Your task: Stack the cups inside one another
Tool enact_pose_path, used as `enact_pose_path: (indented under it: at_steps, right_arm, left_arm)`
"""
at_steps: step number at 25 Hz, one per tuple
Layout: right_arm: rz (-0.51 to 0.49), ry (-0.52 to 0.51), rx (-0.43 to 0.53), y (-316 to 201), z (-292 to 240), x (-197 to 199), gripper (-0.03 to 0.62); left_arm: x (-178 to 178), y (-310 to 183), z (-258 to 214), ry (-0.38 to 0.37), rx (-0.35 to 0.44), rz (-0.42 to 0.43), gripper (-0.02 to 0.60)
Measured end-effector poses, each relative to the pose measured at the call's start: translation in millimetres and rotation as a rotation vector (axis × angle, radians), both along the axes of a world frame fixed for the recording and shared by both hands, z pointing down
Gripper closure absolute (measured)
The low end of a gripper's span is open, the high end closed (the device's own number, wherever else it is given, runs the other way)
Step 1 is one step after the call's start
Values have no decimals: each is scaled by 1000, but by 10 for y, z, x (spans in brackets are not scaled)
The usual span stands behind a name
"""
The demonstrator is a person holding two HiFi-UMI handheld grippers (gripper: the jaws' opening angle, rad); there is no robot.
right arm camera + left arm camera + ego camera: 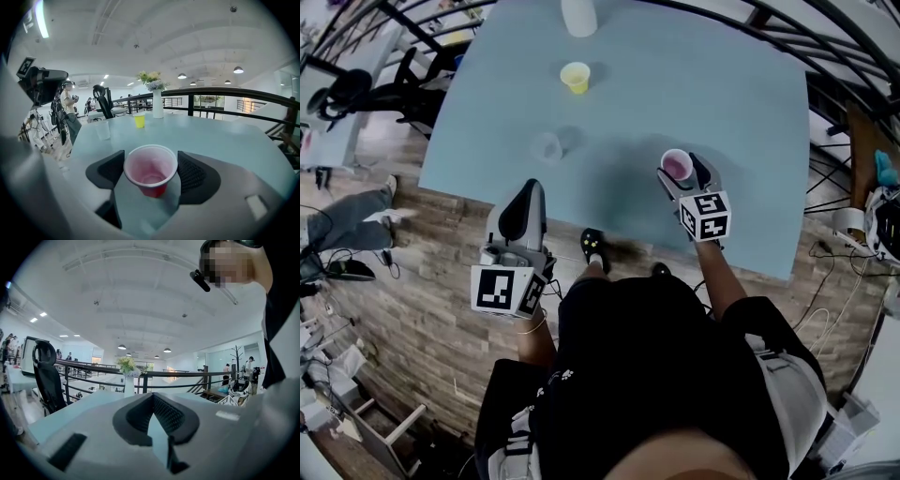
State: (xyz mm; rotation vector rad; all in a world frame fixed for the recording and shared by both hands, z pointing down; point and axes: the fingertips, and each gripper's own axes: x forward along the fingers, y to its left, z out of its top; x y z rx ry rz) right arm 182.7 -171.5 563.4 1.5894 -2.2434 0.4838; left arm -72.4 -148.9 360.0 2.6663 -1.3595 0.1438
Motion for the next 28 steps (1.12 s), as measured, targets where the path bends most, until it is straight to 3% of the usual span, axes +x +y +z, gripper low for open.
enact_pose_path:
  at_steps: [14, 28]
  right_arm:
    - [-54, -50, 92, -233, -526, -370, 243]
    - [-157, -73, 157, -555, -952, -1172, 243]
  left_arm:
    - [-241, -175, -15, 31, 16, -3, 598]
    - [-814, -351, -39, 53, 23, -40, 598]
